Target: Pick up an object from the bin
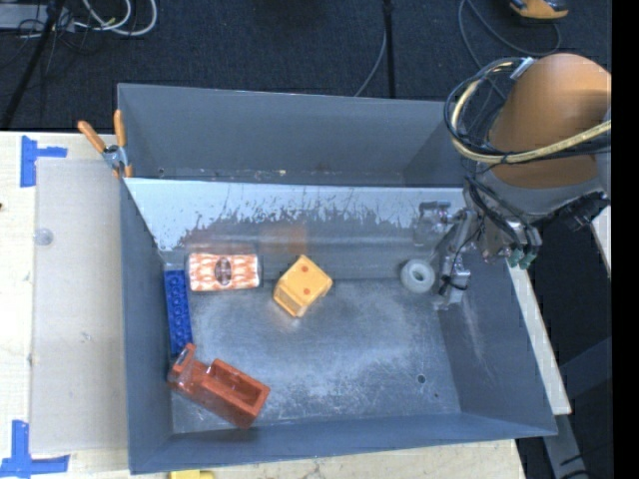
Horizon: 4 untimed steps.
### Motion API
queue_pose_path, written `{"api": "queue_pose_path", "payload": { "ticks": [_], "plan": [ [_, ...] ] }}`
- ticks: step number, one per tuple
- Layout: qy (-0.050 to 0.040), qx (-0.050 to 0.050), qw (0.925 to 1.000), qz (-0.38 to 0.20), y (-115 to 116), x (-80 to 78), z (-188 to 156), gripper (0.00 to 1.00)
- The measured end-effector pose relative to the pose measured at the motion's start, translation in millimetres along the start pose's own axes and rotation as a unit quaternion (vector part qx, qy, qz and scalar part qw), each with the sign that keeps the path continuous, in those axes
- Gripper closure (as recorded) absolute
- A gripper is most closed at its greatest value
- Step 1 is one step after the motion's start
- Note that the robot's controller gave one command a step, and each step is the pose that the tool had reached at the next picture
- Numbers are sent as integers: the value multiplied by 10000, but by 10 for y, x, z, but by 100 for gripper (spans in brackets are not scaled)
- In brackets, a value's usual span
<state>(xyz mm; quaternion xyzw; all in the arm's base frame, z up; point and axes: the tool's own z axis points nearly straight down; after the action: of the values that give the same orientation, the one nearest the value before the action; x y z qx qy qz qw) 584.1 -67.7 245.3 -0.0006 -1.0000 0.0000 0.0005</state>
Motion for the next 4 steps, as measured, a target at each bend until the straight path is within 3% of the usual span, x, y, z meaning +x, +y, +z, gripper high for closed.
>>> {"api": "queue_pose_path", "payload": {
  "ticks": [1, 2, 3, 4],
  "plan": [
    [-25, 11, 9997, -254, 199, -173, 287, 0],
    [4, -6, 10000, -54, 437, -19, 835, 0],
    [57, -1, 9995, 318, 647, 69, 964, 0],
    [-45, -11, 9960, 889, 1043, -54, 1112, 0]
  ]
}}
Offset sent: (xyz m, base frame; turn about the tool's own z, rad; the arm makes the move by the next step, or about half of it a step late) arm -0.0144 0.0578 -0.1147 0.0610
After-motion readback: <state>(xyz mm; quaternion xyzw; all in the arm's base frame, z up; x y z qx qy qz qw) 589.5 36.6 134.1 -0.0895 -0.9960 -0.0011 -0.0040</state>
